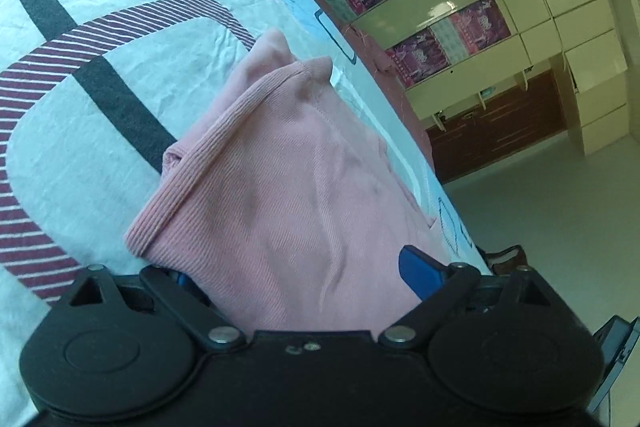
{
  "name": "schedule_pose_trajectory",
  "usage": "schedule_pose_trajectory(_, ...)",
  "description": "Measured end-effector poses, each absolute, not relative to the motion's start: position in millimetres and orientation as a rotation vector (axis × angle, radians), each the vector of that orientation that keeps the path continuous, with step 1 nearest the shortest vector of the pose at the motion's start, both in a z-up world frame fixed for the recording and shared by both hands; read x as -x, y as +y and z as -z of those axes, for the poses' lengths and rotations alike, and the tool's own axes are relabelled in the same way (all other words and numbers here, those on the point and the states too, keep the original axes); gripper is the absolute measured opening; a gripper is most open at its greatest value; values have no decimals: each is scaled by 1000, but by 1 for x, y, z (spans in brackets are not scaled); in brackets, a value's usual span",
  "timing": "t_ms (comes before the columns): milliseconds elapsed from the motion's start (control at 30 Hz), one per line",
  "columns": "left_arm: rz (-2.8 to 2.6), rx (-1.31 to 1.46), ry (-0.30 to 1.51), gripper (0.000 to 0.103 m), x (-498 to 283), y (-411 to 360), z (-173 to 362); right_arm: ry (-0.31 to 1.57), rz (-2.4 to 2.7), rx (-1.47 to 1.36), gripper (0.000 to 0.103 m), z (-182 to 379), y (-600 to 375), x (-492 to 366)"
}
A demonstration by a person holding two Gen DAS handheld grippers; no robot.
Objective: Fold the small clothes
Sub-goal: 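Grasp the side edge with the left gripper and fold it toward the right gripper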
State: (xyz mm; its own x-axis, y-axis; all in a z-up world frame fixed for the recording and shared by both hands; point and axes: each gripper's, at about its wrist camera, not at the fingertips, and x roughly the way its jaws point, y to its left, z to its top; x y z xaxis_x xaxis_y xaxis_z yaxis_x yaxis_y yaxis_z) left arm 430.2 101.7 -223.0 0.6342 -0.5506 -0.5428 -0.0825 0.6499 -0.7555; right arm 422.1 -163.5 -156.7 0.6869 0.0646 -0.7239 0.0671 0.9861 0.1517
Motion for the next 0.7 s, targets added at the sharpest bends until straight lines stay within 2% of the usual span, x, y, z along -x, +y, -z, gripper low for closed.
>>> schedule_pose_trajectory(33,306,854,842,87,-433,101,225,814,4,-167,39,157,-162,-424)
schedule_pose_trajectory(100,303,903,833,54,-440,104,234,812,11,-156,39,158,-161,-427)
schedule_pose_trajectory(200,278,941,821,30,-448,108,246,812,49,-129,39,165,-159,-429)
schedule_pose_trajectory(333,265,947,808,18,-449,110,251,863,49,-73,39,191,-154,-429)
schedule_pose_trajectory(400,261,952,807,17,-449,110,251,863,46,-10,39,189,-147,-428)
schedule_pose_trajectory(500,256,939,801,16,-447,110,249,848,65,-66,39,187,-154,-426)
schedule_pose_trajectory(600,252,912,786,14,-446,108,243,845,32,36,39,197,-146,-425)
schedule_pose_trajectory(700,245,876,757,14,-446,103,232,854,14,-9,39,197,-153,-429)
